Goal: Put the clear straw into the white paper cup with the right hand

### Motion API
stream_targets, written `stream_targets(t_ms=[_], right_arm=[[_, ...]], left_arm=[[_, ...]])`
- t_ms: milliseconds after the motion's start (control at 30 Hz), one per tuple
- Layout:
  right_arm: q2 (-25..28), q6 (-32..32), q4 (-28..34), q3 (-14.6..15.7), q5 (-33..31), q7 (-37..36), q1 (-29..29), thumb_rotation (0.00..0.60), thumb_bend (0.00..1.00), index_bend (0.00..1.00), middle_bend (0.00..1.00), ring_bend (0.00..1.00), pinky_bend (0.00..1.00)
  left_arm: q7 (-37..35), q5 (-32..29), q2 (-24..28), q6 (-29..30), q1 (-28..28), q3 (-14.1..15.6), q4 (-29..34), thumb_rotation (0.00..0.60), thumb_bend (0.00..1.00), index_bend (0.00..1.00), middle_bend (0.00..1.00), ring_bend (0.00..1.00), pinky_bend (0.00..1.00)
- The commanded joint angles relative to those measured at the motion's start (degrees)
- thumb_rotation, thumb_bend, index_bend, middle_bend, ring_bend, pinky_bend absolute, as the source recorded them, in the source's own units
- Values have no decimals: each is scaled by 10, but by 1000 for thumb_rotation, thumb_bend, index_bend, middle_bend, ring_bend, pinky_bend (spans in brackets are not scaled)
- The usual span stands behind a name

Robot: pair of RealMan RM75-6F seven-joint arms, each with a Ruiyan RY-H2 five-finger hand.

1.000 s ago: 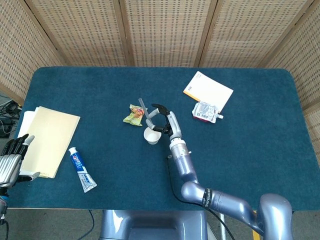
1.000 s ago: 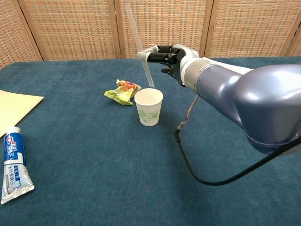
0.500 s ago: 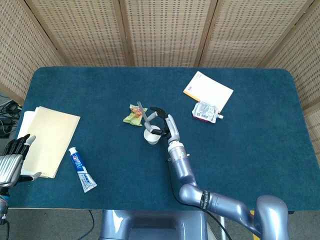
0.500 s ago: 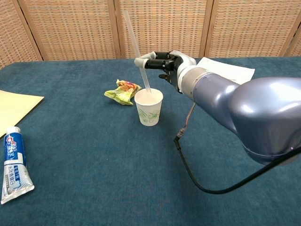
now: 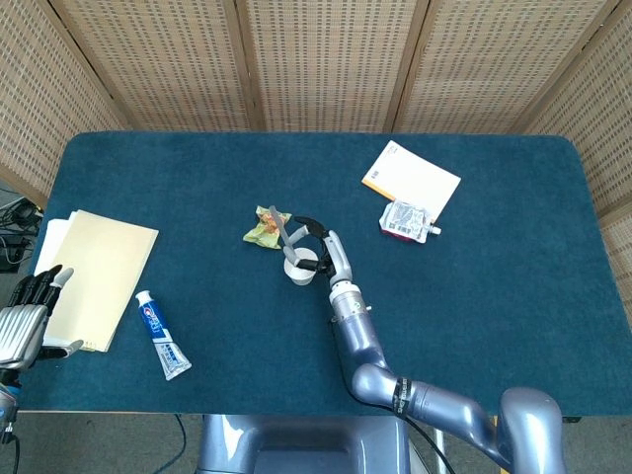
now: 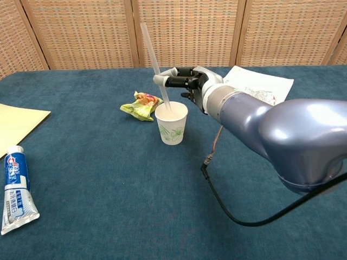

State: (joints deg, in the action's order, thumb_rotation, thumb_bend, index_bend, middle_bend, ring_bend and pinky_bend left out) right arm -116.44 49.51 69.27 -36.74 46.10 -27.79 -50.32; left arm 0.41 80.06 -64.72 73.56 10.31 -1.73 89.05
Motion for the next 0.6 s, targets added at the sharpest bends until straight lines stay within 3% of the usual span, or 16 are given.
stream_targets(t_ms=[33, 267, 600], right_arm=[[-2, -8, -5, 2, 3, -6, 0, 600, 533, 583, 233, 1, 2], [-4, -21, -14, 7, 18, -17, 2, 600, 453, 477, 126, 0, 0], [4, -20, -5, 6, 33, -25, 9, 600, 432, 443, 105, 0, 0]], left_arm=[[1, 0, 0, 0, 1, 0, 1, 600, 0, 0, 0, 0, 0], [0, -1, 0, 0, 0, 0, 0, 600, 0, 0, 0, 0, 0], [1, 0, 0, 0, 1, 1, 2, 600, 0, 0, 0, 0, 0]])
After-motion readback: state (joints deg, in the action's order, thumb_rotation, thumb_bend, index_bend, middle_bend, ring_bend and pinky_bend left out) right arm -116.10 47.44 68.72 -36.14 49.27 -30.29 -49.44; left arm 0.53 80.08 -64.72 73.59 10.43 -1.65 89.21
